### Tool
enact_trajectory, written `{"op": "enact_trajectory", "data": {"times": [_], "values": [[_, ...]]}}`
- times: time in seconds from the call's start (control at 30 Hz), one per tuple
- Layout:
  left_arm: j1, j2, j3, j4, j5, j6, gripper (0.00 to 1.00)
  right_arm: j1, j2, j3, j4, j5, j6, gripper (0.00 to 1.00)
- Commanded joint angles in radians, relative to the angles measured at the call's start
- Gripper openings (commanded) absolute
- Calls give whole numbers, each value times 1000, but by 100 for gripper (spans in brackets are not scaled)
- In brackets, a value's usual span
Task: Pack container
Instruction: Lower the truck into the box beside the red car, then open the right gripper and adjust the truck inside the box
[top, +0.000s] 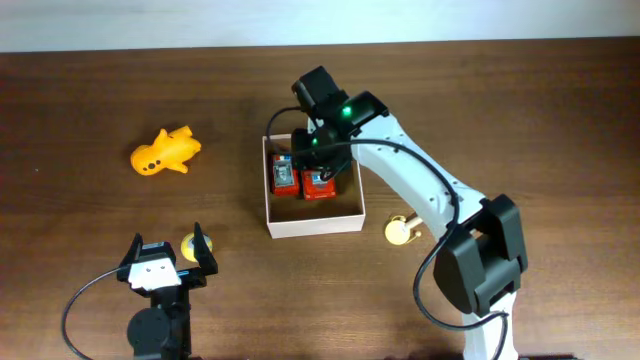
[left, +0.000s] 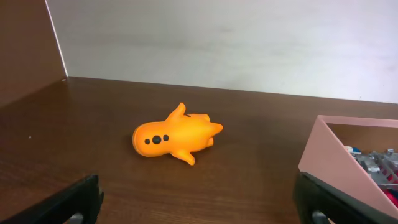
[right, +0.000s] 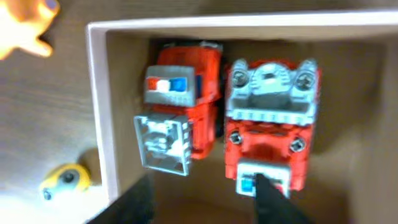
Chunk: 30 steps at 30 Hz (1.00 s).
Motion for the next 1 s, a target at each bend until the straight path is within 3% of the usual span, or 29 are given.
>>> {"op": "enact_trajectory", "data": {"times": [0.0,0.23,0.97], "values": [[6,-7,-2,-5,7,16,99,10,-11,22,-1,-48,0,37],[6,-7,-2,-5,8,16,99,11,-10,19,-19,-44,0,10],[6,-7,-2,-5,8,16,99,50,43,-32,-19,35,-1,12]]}}
